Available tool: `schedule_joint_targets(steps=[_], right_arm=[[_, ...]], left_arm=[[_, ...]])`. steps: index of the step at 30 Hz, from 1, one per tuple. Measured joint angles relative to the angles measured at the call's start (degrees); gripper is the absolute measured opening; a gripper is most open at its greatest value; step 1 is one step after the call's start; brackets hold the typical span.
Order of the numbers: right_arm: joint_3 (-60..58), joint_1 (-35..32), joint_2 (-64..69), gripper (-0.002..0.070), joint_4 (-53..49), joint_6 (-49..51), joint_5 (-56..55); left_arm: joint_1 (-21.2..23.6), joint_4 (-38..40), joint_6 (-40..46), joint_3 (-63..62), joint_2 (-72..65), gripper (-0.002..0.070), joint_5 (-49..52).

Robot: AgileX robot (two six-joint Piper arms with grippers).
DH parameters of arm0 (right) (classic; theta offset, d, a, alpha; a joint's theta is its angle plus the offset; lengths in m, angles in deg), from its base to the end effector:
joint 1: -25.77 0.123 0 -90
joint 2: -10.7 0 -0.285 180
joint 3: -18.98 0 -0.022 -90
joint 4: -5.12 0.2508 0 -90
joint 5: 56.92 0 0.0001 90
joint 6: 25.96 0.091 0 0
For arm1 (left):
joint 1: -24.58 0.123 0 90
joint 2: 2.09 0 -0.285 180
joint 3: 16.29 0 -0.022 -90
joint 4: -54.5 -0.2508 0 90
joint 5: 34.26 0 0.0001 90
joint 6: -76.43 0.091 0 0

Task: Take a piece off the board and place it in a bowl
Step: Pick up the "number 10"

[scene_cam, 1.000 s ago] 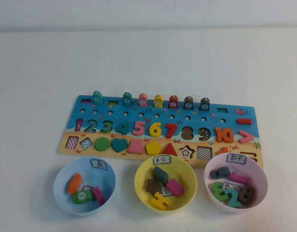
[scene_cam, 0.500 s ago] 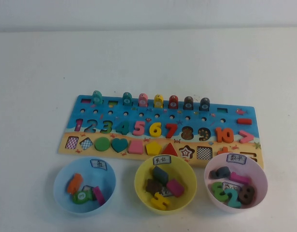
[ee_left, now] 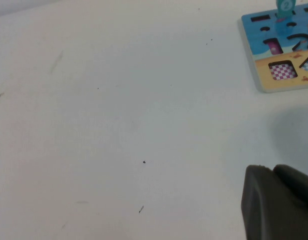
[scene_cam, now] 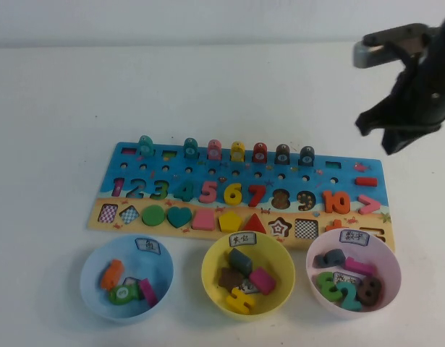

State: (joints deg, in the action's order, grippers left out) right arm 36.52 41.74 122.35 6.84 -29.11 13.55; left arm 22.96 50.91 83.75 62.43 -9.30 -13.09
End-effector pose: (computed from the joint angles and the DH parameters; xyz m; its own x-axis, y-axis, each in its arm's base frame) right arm 0.3656 0.1073 0.3042 -0.9131 -0.3080 -0.2670 -0.3236 0.9461 0.0153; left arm 0.0528 0.0006 0.1717 -0.2870 0.1933 -0.9382 0.0608 0.9811 0.1835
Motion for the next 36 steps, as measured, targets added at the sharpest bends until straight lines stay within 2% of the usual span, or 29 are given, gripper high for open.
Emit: schedule_joint_targets(steps=[6,11,17,20,25,27,36], right_arm=[[4.37,6.79,8.23,-0.0017,-2.27,1.27,0.0],[4.75,8.12,10.18,-0.0017,1.62,2.39,0.0],[4.87,6.25,10.5,-0.0004,-2.22,16.22,0.0],[4.87,4.92,10.6,0.0067,-2.46,20.01,0.0],[4.77,4.84,11.23,0.03,-1.39,24.51,0.0],[4.77,5.28,11.82,0.0346,-0.12,25.19,0.0],[4.55,8.64,13.92,0.0384,-1.72,27.6,0.0]], left_arm=[[0.0,0.0,0.0,0.0,0.0,-0.0004,0.0],[0.0,0.0,0.0,0.0,0.0,-0.0004,0.0],[0.0,0.0,0.0,0.0,0.0,-0.0002,0.0],[0.0,0.0,0.0,0.0,0.0,-0.0002,0.0],[0.0,0.0,0.0,0.0,0.0,-0.0003,0.0],[0.0,0.0,0.0,0.0,0.0,-0.0003,0.0],[0.0,0.0,0.0,0.0,0.0,-0.0003,0.0]])
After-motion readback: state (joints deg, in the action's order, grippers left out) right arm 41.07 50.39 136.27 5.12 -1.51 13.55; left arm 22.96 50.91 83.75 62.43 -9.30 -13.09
